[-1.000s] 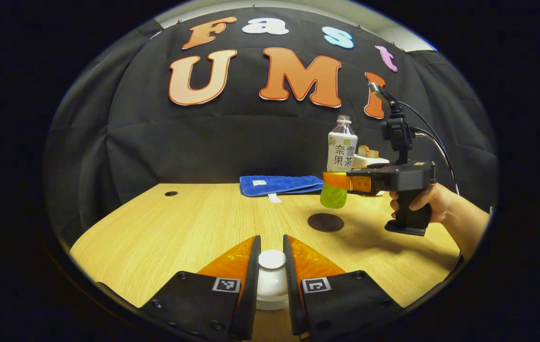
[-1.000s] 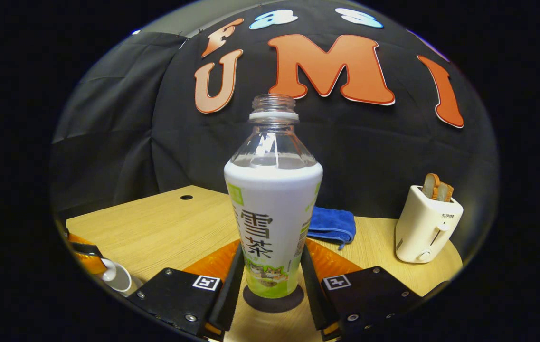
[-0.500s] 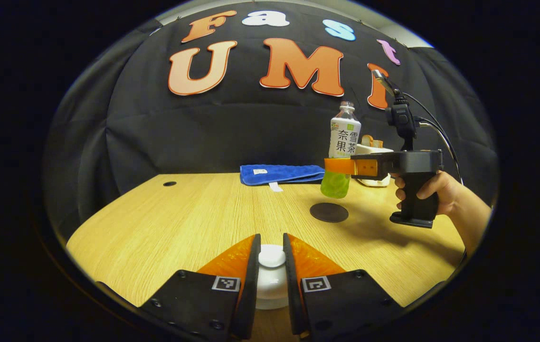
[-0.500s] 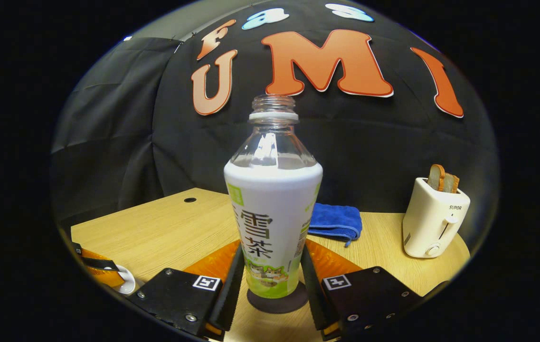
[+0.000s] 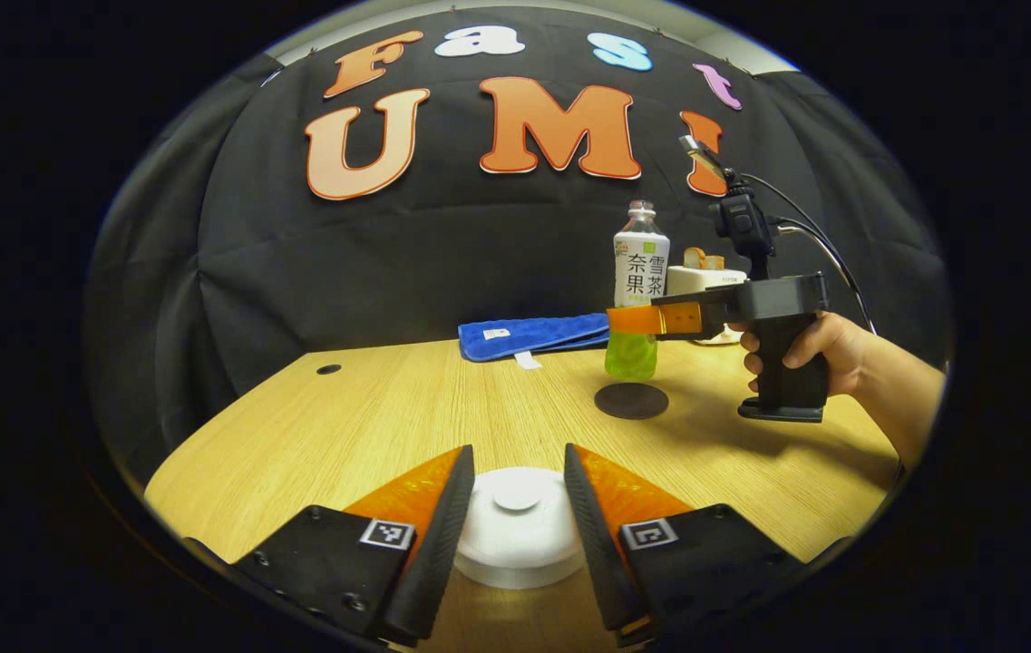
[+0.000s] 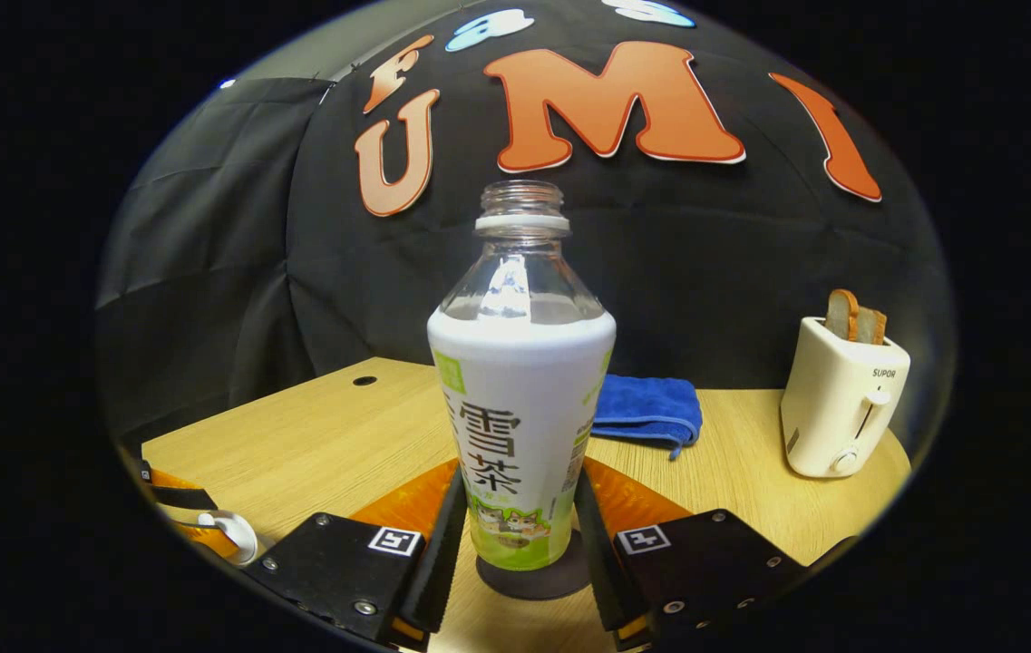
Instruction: Open the teacup lid with one hand, grasp the water bottle and pour water into the teacup with the other hand; after pouring, place the water bottle on the coaster and then close the teacup lid.
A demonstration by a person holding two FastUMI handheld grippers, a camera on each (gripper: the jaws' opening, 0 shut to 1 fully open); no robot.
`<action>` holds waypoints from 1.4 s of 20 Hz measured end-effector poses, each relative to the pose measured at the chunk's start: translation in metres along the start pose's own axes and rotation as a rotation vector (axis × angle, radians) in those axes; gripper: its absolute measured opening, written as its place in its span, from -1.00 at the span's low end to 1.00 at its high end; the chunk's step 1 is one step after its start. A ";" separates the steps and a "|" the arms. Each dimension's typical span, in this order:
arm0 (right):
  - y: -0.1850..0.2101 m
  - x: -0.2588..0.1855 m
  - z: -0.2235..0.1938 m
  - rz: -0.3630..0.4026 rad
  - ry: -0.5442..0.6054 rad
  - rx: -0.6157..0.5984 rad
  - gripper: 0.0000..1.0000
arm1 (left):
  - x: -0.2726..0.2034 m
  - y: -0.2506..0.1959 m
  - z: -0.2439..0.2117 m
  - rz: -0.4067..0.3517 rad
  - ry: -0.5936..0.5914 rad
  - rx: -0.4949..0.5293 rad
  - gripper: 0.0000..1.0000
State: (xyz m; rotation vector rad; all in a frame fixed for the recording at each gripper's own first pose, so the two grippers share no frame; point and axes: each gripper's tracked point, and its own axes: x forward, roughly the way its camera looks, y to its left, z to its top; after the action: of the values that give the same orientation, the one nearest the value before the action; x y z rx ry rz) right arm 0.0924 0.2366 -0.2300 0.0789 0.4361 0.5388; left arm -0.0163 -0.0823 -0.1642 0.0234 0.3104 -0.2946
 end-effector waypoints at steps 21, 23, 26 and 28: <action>0.000 -0.012 -0.033 -0.062 0.082 -0.099 0.90 | -0.023 0.027 0.053 0.135 -0.161 -0.034 0.86; -0.005 -0.027 -0.023 -0.083 0.059 -0.119 0.96 | -0.026 0.028 0.062 0.132 -0.176 -0.062 0.86; -0.007 -0.061 -0.001 -0.101 -0.005 -0.138 0.96 | -0.026 0.031 0.076 0.136 -0.195 -0.104 0.82; -0.005 -0.086 0.017 -0.105 -0.070 -0.141 0.96 | -0.026 0.031 0.087 0.140 -0.214 -0.118 0.86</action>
State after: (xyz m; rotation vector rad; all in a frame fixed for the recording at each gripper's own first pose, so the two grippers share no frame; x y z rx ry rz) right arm 0.0357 0.1888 -0.1827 -0.0602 0.3309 0.4606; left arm -0.0047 -0.0508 -0.0742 -0.1015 0.1121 -0.1382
